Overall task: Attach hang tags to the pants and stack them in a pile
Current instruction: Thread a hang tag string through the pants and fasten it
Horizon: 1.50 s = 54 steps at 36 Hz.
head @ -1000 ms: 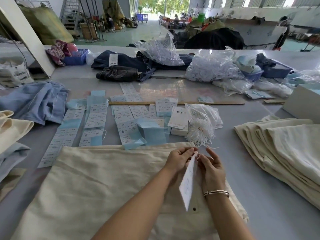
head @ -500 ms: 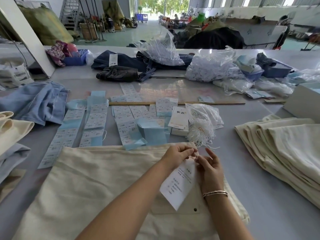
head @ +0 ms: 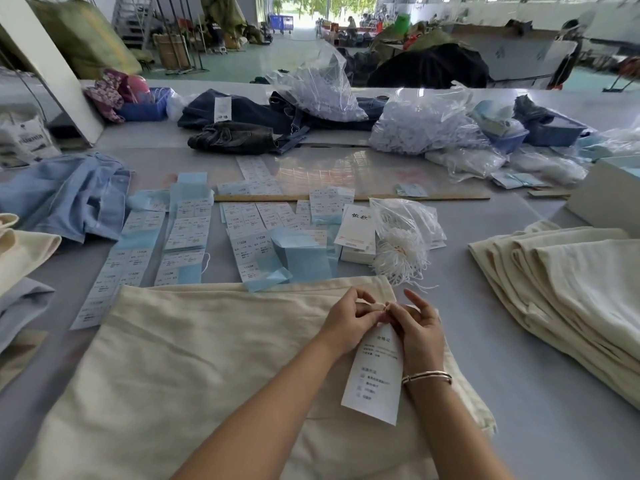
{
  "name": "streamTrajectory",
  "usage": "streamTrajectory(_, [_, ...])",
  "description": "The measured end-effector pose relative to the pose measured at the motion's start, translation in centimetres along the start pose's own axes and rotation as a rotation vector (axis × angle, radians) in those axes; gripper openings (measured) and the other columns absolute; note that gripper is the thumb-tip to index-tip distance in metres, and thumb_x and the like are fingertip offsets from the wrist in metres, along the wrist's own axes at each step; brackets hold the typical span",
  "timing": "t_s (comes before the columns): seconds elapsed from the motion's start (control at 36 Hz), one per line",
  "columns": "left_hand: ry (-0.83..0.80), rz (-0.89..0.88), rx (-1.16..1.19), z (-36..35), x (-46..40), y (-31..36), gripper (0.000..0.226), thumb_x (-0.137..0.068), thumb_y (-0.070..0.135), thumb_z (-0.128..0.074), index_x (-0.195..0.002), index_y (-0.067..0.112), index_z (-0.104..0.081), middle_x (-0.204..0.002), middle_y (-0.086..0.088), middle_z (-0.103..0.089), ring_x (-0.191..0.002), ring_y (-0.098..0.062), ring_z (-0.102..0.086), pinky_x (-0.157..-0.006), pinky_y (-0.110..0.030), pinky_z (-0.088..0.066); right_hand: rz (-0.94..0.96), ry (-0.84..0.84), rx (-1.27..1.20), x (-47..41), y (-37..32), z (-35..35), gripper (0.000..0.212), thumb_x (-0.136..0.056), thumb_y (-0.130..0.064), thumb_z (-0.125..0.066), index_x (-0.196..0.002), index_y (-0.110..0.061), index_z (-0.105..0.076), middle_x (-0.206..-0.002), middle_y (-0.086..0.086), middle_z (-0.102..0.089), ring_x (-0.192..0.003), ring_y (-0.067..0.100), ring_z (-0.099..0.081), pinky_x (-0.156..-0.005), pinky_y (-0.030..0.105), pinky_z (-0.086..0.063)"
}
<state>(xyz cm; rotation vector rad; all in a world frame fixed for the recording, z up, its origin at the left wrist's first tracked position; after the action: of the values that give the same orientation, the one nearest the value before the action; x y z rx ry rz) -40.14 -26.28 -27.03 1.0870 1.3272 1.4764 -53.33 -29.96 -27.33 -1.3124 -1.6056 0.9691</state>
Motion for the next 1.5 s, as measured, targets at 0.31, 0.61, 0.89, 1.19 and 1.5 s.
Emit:
streamTrajectory(0.31, [0.037,-0.011,-0.034,0.2,0.1,-0.1,0.021,-0.087,0.013,-0.070,-0.087,0.020,-0.050,-0.096,-0.018,-0.072,-0.084,-0.018,-0.067,-0.087,-0.037,-0.053,0.010,-0.034,0.041,0.1,-0.1,-0.2,0.031,-0.081,0.003,-0.067,-0.105,-0.018,-0.063,-0.073,0.005,-0.074,-0.064,0.013,-0.069,-0.060,0.020,-0.055])
streamTrajectory(0.61, [0.064,0.008,-0.001,0.3,0.1,-0.5,0.020,-0.086,0.016,-0.072,-0.084,0.020,-0.052,-0.092,-0.020,-0.072,-0.080,-0.020,-0.067,-0.085,-0.041,-0.054,0.014,-0.040,0.058,0.2,-0.2,-0.5,0.028,-0.083,0.004,-0.065,-0.101,-0.017,-0.062,-0.067,0.002,-0.072,-0.059,0.010,-0.067,-0.055,0.019,-0.053])
streamTrajectory(0.89, [-0.041,0.048,0.051,-0.2,0.1,-0.5,0.019,-0.087,0.004,-0.067,-0.088,0.018,-0.054,-0.099,-0.018,-0.070,-0.085,-0.014,-0.066,-0.087,-0.029,-0.053,0.037,-0.036,0.105,0.3,-0.3,-0.6,0.027,-0.084,0.005,-0.064,-0.103,-0.015,-0.064,-0.078,0.008,-0.068,-0.061,0.007,-0.066,-0.059,0.017,-0.054])
streamTrajectory(1.19, [0.059,0.055,-0.021,0.3,-0.1,-0.8,0.026,-0.087,0.007,-0.069,-0.083,0.020,-0.046,-0.098,-0.017,-0.071,-0.081,-0.013,-0.065,-0.086,-0.032,-0.052,0.032,-0.061,0.149,0.3,-0.1,-1.0,0.026,-0.086,0.007,-0.060,-0.102,-0.013,-0.063,-0.076,0.007,-0.066,-0.062,0.010,-0.064,-0.060,0.020,-0.055])
streamTrajectory(1.5, [0.171,0.101,-0.170,0.7,0.1,-0.5,0.030,-0.085,0.008,-0.067,-0.082,0.027,-0.043,-0.076,0.006,-0.064,-0.072,-0.004,-0.059,-0.065,-0.007,-0.045,0.371,-0.004,0.736,0.9,-1.6,-2.2,0.024,-0.084,0.001,-0.062,-0.088,-0.022,-0.063,-0.069,-0.004,-0.062,-0.064,0.010,-0.058,-0.058,0.008,-0.040])
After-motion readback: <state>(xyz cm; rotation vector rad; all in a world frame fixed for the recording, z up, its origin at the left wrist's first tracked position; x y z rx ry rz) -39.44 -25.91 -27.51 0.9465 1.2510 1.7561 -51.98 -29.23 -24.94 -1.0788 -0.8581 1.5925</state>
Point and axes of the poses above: each hand's wrist, its own x-axis away from the middle knuckle, its own z-axis out of the back of the hand, y = z × x, the point moved 9 cm from there along -x, towards the middle knuckle
